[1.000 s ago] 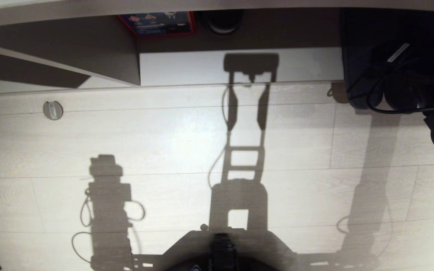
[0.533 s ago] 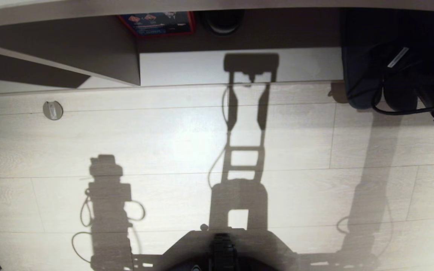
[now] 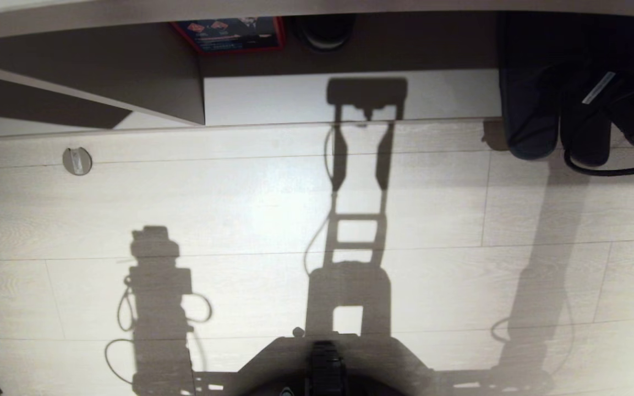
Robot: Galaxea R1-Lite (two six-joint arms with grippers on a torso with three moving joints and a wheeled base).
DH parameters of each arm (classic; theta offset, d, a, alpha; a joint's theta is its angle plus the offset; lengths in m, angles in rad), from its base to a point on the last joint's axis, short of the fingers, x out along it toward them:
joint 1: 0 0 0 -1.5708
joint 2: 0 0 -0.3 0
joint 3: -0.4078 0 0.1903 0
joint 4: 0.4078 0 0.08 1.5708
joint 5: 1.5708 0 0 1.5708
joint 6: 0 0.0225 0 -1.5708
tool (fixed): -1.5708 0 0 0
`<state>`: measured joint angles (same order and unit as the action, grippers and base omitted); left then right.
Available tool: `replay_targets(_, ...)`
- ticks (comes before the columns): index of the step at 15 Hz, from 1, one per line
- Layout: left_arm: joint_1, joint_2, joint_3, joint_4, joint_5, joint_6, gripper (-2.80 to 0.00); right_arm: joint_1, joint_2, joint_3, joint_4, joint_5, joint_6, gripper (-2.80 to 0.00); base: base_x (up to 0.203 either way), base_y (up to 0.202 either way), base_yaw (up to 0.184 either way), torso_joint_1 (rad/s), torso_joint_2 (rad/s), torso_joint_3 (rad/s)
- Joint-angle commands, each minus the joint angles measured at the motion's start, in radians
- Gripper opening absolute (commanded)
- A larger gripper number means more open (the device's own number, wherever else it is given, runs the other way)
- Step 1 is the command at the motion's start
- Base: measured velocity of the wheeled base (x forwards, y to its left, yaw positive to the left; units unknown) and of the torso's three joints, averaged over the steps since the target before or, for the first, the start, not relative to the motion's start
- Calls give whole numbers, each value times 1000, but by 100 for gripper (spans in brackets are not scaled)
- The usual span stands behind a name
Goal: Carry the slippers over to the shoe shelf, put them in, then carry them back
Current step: Place the slippers into the shoe cabinet
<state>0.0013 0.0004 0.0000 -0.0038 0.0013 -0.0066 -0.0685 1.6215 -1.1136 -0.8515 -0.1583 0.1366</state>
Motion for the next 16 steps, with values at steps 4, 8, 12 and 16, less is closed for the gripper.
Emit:
replay_targets(4, 0, 0, 0, -1, 0, 0, -280, 7, -82, 69, -4, -1, -3, 0, 0, 0, 0, 0, 0, 0)
replay_targets(8, 0, 0, 0, -1, 0, 0, -280, 15, -126, 126, -4, -1, -5, 0, 0, 0, 0, 0, 0, 0)
replay_targets(12, 0, 1, 0, -1, 0, -1, -280, 44, -182, 188, 8, -3, -5, 0, 0, 0, 0, 0, 0, 0)
replay_targets(16, 0, 0, 0, -1, 0, 0, -280, 74, -257, 255, 26, -3, -8, 0, 0, 0, 0, 0, 0, 0)
